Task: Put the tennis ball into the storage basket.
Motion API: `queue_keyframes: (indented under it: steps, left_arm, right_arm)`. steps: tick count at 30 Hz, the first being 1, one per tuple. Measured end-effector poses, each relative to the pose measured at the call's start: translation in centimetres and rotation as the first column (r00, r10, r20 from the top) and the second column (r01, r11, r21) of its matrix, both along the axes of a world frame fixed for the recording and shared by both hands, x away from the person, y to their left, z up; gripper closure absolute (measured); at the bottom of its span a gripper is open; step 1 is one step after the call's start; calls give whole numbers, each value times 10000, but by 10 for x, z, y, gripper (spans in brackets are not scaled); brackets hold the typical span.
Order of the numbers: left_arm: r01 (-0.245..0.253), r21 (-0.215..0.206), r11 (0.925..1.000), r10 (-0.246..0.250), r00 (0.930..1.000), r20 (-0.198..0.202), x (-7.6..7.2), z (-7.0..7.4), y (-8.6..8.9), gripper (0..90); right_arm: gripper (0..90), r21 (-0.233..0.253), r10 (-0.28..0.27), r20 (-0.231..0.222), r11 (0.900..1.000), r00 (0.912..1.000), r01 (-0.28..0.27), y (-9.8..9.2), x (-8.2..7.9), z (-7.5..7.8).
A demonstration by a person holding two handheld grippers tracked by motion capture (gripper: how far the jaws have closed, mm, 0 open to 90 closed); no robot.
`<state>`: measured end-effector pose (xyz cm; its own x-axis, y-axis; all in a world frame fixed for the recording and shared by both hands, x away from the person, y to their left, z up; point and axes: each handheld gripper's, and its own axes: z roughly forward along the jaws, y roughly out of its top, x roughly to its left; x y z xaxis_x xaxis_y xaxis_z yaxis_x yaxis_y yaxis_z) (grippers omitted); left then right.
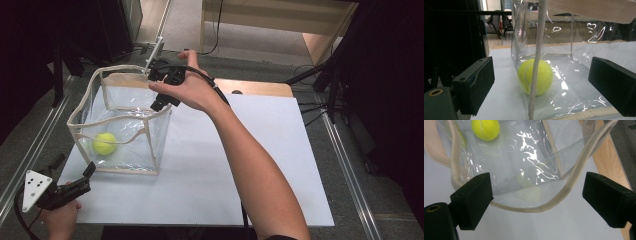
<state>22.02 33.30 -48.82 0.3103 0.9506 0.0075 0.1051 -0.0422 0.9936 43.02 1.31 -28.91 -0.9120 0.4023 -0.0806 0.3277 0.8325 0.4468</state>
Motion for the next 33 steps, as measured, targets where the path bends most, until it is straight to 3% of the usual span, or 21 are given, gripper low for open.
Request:
queue_keyframes:
  steps: [3,5,14,23,33]
  left_arm:
    - [-19,-11,10000,19,10000,1,0,0,0,69]
    - [-10,3,10000,10,10000,6,0,0,0,69]
    - [-31,58,10000,31,10000,-33,0,0,-1,69]
    - [-25,177,9998,26,10000,-27,-1,0,-2,69]
    - [-17,128,9999,18,10000,-23,-1,0,-2,69]
  right_arm:
    - [69,78,-203,89,9998,9998,202,-8,-3,2]
    - [0,256,-320,80,9992,9995,318,-16,-5,5]
    - [0,379,-634,107,9973,9979,629,-36,-19,4]
    - [0,389,-842,26,9957,9964,840,-52,-31,-16]
    - [0,366,-810,-226,9960,9965,818,-51,-37,-40]
